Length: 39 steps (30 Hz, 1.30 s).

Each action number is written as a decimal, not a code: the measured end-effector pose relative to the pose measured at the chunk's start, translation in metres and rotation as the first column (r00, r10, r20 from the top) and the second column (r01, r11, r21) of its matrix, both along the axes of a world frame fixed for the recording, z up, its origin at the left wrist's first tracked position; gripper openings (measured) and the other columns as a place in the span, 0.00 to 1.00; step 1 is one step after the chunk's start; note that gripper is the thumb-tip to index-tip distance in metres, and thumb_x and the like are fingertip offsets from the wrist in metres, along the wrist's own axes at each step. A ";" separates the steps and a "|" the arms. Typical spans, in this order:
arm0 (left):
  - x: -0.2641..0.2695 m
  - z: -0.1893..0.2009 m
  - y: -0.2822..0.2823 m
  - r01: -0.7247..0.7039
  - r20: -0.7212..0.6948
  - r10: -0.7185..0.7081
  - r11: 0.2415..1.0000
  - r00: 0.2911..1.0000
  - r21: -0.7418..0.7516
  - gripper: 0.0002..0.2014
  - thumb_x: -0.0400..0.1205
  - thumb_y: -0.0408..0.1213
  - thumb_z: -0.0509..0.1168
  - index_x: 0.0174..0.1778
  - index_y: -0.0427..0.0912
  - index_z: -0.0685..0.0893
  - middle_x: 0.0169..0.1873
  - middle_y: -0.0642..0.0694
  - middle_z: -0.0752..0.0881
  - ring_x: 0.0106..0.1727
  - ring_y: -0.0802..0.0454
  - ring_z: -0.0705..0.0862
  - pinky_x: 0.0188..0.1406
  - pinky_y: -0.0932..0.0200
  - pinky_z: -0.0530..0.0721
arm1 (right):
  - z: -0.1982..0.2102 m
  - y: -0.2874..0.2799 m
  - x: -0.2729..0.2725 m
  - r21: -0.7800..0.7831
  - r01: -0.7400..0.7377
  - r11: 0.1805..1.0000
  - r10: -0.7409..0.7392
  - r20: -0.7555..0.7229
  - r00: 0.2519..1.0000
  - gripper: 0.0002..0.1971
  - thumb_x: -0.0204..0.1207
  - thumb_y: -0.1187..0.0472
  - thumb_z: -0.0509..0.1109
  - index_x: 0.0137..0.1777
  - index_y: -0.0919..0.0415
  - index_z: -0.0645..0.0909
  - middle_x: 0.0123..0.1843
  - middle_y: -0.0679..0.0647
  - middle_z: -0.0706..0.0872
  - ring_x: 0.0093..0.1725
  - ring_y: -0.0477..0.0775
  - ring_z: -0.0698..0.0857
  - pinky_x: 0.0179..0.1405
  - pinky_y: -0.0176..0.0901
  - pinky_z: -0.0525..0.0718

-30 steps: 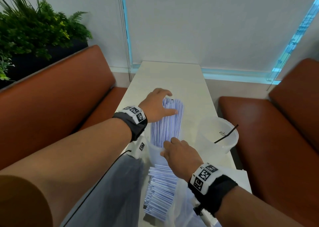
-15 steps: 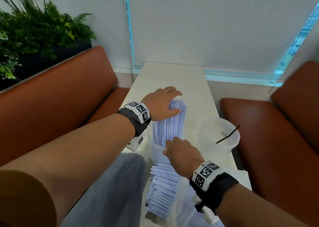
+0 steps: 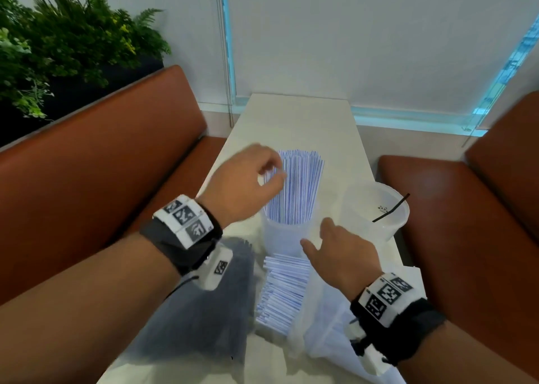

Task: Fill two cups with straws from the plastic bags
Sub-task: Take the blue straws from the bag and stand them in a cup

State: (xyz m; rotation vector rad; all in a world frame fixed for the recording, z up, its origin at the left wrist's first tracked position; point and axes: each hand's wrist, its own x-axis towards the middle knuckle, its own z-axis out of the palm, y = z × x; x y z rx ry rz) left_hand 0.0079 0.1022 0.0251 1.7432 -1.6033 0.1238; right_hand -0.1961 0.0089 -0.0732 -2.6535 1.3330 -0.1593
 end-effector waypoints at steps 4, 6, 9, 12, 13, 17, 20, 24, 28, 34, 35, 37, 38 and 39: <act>-0.038 -0.048 0.014 0.101 0.105 -0.184 0.840 0.977 0.533 0.10 0.83 0.54 0.60 0.46 0.56 0.84 0.40 0.56 0.83 0.40 0.57 0.81 0.41 0.55 0.80 | -0.021 -0.001 -0.005 0.105 0.117 0.988 -0.087 -0.255 0.963 0.30 0.69 0.22 0.57 0.43 0.52 0.66 0.32 0.44 0.75 0.28 0.48 0.73 0.26 0.44 0.64; -0.051 -0.076 0.015 0.097 0.134 -0.261 0.712 0.956 0.696 0.12 0.86 0.52 0.60 0.56 0.52 0.87 0.50 0.53 0.85 0.50 0.52 0.83 0.49 0.52 0.81 | -0.027 0.001 -0.003 0.155 0.090 0.984 -0.055 -0.218 0.975 0.21 0.72 0.33 0.64 0.36 0.51 0.70 0.31 0.44 0.77 0.28 0.45 0.75 0.25 0.40 0.65; -0.064 -0.105 0.012 0.106 0.174 -0.343 0.661 0.923 0.743 0.19 0.88 0.50 0.61 0.72 0.46 0.82 0.66 0.45 0.81 0.65 0.44 0.79 0.61 0.47 0.80 | -0.026 -0.003 -0.001 0.225 0.068 0.972 -0.029 -0.171 0.985 0.16 0.80 0.47 0.66 0.34 0.50 0.66 0.34 0.43 0.72 0.33 0.48 0.75 0.25 0.38 0.63; -0.076 -0.121 0.005 0.135 0.170 -0.388 0.644 0.906 0.753 0.24 0.87 0.50 0.63 0.76 0.41 0.77 0.70 0.42 0.78 0.68 0.41 0.76 0.64 0.46 0.79 | -0.023 -0.007 0.000 0.324 0.040 0.945 0.004 -0.132 0.991 0.13 0.83 0.54 0.63 0.37 0.55 0.71 0.36 0.46 0.73 0.43 0.54 0.80 0.36 0.41 0.73; -0.079 -0.125 0.003 0.126 0.176 -0.390 0.636 0.904 0.762 0.24 0.86 0.49 0.63 0.75 0.40 0.78 0.69 0.41 0.79 0.68 0.41 0.77 0.64 0.46 0.80 | -0.022 -0.007 0.000 0.348 0.025 0.937 0.022 -0.129 0.991 0.11 0.83 0.56 0.61 0.39 0.58 0.73 0.36 0.48 0.73 0.45 0.56 0.81 0.41 0.43 0.75; -0.085 -0.136 -0.004 0.072 0.217 -0.377 0.621 0.901 0.781 0.21 0.86 0.47 0.61 0.71 0.39 0.79 0.63 0.40 0.81 0.63 0.40 0.79 0.58 0.48 0.80 | -0.015 -0.006 -0.003 0.390 0.006 0.921 0.051 -0.135 0.990 0.14 0.83 0.60 0.57 0.34 0.56 0.69 0.35 0.51 0.74 0.44 0.60 0.79 0.45 0.49 0.77; -0.089 -0.137 -0.009 0.069 0.199 -0.350 0.623 0.916 0.779 0.20 0.86 0.45 0.61 0.70 0.39 0.80 0.61 0.40 0.80 0.61 0.40 0.80 0.54 0.50 0.77 | -0.014 -0.005 -0.003 0.394 0.015 0.919 0.049 -0.153 0.987 0.14 0.83 0.60 0.56 0.34 0.53 0.66 0.35 0.51 0.73 0.44 0.60 0.78 0.46 0.50 0.78; -0.092 -0.139 -0.012 0.043 0.180 -0.327 0.571 0.928 0.820 0.20 0.86 0.47 0.62 0.69 0.38 0.79 0.60 0.39 0.81 0.60 0.39 0.83 0.54 0.50 0.79 | -0.014 -0.004 -0.004 0.404 0.022 0.914 0.022 -0.104 0.994 0.14 0.82 0.57 0.58 0.33 0.55 0.68 0.35 0.51 0.75 0.40 0.56 0.79 0.40 0.46 0.76; -0.090 -0.132 -0.011 -0.017 0.294 -0.330 0.639 0.897 0.769 0.18 0.86 0.45 0.62 0.68 0.39 0.79 0.58 0.42 0.81 0.57 0.41 0.83 0.43 0.52 0.75 | -0.011 -0.002 -0.008 0.293 0.021 0.956 -0.025 0.011 1.000 0.10 0.78 0.49 0.65 0.55 0.52 0.78 0.53 0.50 0.79 0.53 0.54 0.81 0.48 0.47 0.78; -0.055 -0.109 0.006 -0.132 0.433 -0.292 0.681 0.853 0.720 0.06 0.83 0.35 0.61 0.55 0.44 0.74 0.34 0.50 0.76 0.34 0.46 0.80 0.31 0.53 0.73 | -0.013 -0.007 -0.012 0.337 -0.051 0.940 0.036 0.049 0.998 0.17 0.82 0.53 0.59 0.68 0.41 0.80 0.65 0.47 0.77 0.63 0.51 0.81 0.63 0.48 0.79; -0.045 -0.107 0.010 -0.144 0.441 -0.288 0.679 0.850 0.720 0.07 0.83 0.35 0.61 0.56 0.45 0.73 0.34 0.50 0.77 0.32 0.46 0.79 0.32 0.53 0.74 | -0.014 -0.007 -0.012 0.348 -0.052 0.936 0.036 0.054 0.998 0.16 0.83 0.53 0.59 0.67 0.42 0.81 0.65 0.47 0.77 0.63 0.51 0.81 0.62 0.46 0.78; -0.022 -0.105 0.020 -0.159 0.450 -0.275 0.681 0.850 0.715 0.08 0.84 0.39 0.61 0.57 0.47 0.73 0.38 0.48 0.82 0.37 0.45 0.83 0.35 0.53 0.76 | -0.017 -0.008 -0.013 0.364 -0.056 0.930 0.028 0.081 0.996 0.16 0.84 0.54 0.59 0.66 0.43 0.81 0.64 0.47 0.77 0.61 0.50 0.81 0.60 0.44 0.76; -0.011 -0.104 0.027 -0.168 0.451 -0.258 0.685 0.855 0.709 0.06 0.85 0.42 0.60 0.56 0.50 0.74 0.40 0.49 0.83 0.40 0.45 0.84 0.37 0.53 0.76 | -0.019 -0.010 -0.013 0.370 -0.061 0.927 0.026 0.098 0.995 0.15 0.84 0.54 0.59 0.66 0.43 0.82 0.64 0.48 0.77 0.58 0.49 0.80 0.59 0.43 0.75; 0.001 -0.104 0.033 -0.179 0.450 -0.238 0.687 0.861 0.705 0.04 0.86 0.45 0.60 0.54 0.52 0.74 0.40 0.51 0.83 0.41 0.46 0.84 0.38 0.54 0.76 | -0.022 -0.011 -0.013 0.370 -0.063 0.927 0.023 0.111 0.994 0.15 0.84 0.54 0.59 0.65 0.43 0.82 0.63 0.49 0.78 0.56 0.49 0.79 0.58 0.43 0.74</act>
